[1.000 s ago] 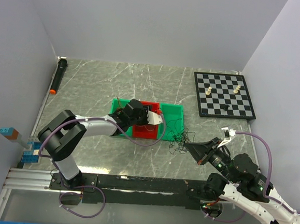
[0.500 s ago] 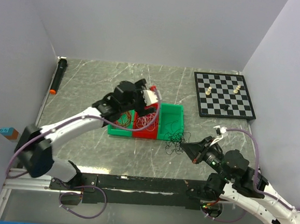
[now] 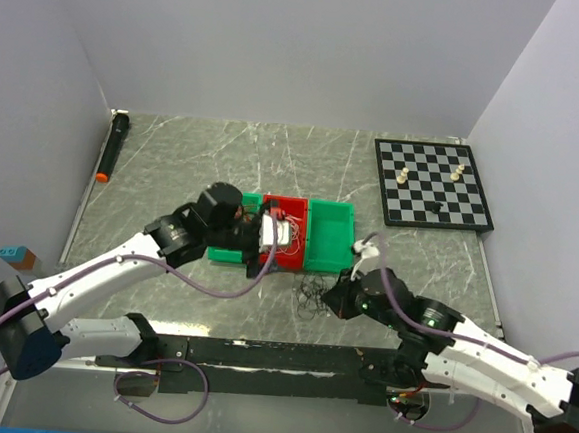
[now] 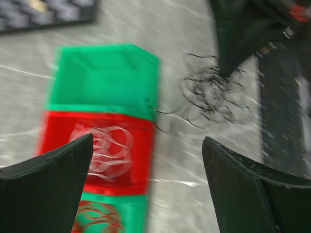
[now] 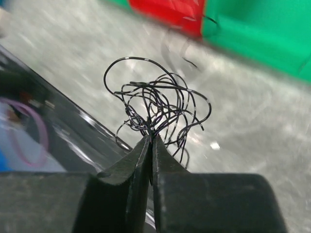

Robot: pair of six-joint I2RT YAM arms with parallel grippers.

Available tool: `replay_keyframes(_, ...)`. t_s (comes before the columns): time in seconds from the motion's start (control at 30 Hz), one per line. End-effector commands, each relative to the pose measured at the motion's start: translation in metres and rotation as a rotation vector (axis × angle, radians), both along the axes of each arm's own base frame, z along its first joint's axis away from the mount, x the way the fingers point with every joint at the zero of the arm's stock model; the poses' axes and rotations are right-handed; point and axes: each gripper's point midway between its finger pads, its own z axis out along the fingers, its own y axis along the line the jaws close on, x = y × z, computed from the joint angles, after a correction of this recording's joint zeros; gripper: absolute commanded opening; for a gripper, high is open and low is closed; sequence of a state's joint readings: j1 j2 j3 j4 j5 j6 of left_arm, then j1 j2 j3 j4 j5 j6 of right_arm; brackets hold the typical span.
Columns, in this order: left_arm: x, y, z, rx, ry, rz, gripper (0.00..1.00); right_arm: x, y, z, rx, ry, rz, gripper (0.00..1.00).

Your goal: Untangle the cables

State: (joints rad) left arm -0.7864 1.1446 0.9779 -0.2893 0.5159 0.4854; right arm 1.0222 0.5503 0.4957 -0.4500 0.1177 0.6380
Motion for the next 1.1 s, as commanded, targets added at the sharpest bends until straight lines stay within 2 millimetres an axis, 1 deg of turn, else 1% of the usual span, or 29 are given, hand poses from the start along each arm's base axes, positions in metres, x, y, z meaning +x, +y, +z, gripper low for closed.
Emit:
replay_keyframes(0.0, -0.033, -0.004, -0.030, 0.039, 0.050, -0.117, 0.95, -0.010, 0.013, -0.016, 0.005, 0.022, 0.090, 0.14)
replay_keyframes(0.07, -0.036, -0.004, -0.040, 0.050, 0.053, -0.126, 0.90, -0.014, 0.016, -0.020, -0.005, 0.021, 0.129, 0.20)
replay_keyframes(0.1, -0.039, -0.005, -0.047, 0.057, 0.055, -0.133, 0.88, -0.019, 0.018, -0.022, -0.009, 0.040, 0.160, 0.22)
replay_keyframes(0.17, -0.043, -0.007, -0.057, 0.066, 0.045, -0.150, 0.87, -0.025, 0.018, -0.026, -0.028, 0.074, 0.181, 0.25)
replay_keyframes(0.23, -0.048, -0.011, -0.068, 0.090, 0.027, -0.179, 0.86, -0.027, 0.013, -0.031, -0.056, 0.106, 0.158, 0.32)
replay_keyframes(0.27, -0.048, -0.013, -0.071, 0.098, 0.014, -0.188, 0.86, -0.024, 0.006, -0.033, -0.078, 0.118, 0.117, 0.38)
replay_keyframes(0.3, -0.047, -0.015, -0.074, 0.106, 0.007, -0.197, 0.86, -0.020, -0.002, -0.034, -0.096, 0.133, 0.050, 0.41)
replay_keyframes(0.37, -0.045, -0.019, -0.081, 0.127, -0.008, -0.228, 0.84, -0.006, -0.030, -0.034, -0.148, 0.148, -0.142, 0.40)
replay_keyframes(0.47, -0.033, -0.029, -0.095, 0.177, -0.060, -0.274, 0.82, 0.001, -0.064, -0.029, -0.147, 0.163, -0.352, 0.39)
replay_keyframes(0.5, -0.029, -0.033, -0.100, 0.192, -0.067, -0.287, 0.81, 0.000, -0.069, -0.029, -0.137, 0.179, -0.393, 0.39)
replay_keyframes(0.57, -0.023, -0.046, -0.105, 0.197, -0.075, -0.320, 0.82, -0.001, -0.066, -0.026, -0.109, 0.187, -0.386, 0.39)
replay_keyframes(0.67, -0.019, -0.063, -0.108, 0.182, -0.104, -0.375, 0.82, -0.007, -0.051, -0.025, -0.098, 0.217, -0.314, 0.42)
replay_keyframes(0.77, -0.028, -0.075, -0.118, 0.196, -0.171, -0.469, 0.83, -0.013, -0.048, -0.029, -0.116, 0.236, -0.274, 0.46)
replay_keyframes(0.87, -0.038, -0.084, -0.133, 0.217, -0.179, -0.556, 0.84, -0.015, -0.050, -0.030, -0.109, 0.232, -0.263, 0.48)
replay_keyframes(0.93, -0.044, -0.086, -0.146, 0.234, -0.175, -0.609, 0.85, -0.017, -0.051, -0.031, -0.101, 0.238, -0.264, 0.48)
replay_keyframes(1.07, -0.059, -0.090, -0.164, 0.253, -0.229, -0.728, 0.84, -0.020, -0.056, -0.033, -0.083, 0.252, -0.289, 0.49)
